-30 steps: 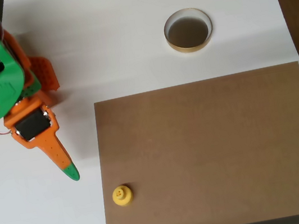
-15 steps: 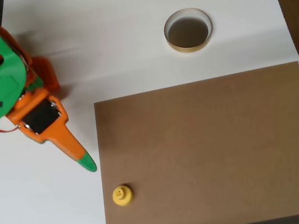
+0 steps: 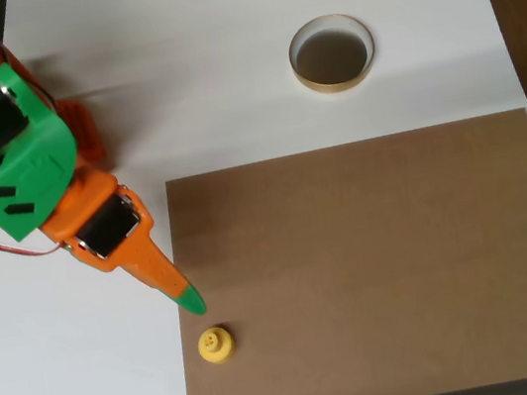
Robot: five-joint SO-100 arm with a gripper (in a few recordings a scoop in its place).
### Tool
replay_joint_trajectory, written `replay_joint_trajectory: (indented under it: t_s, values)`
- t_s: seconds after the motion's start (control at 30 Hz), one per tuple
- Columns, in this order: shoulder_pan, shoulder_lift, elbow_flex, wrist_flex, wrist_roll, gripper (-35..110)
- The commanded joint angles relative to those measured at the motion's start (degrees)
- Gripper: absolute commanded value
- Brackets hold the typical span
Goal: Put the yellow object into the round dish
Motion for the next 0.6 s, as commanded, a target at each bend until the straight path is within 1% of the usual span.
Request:
replay_joint_trajectory:
  t_s: [0.0,0.23,0.57]
  values:
    - [-0.1,-4.6,-6.5,1.6,-0.8,29]
    - [-0.3,-19.8,-15.5,4.5,0.4,29]
    - [-0.3,-33.7,-27.3,7.6,1.3,29]
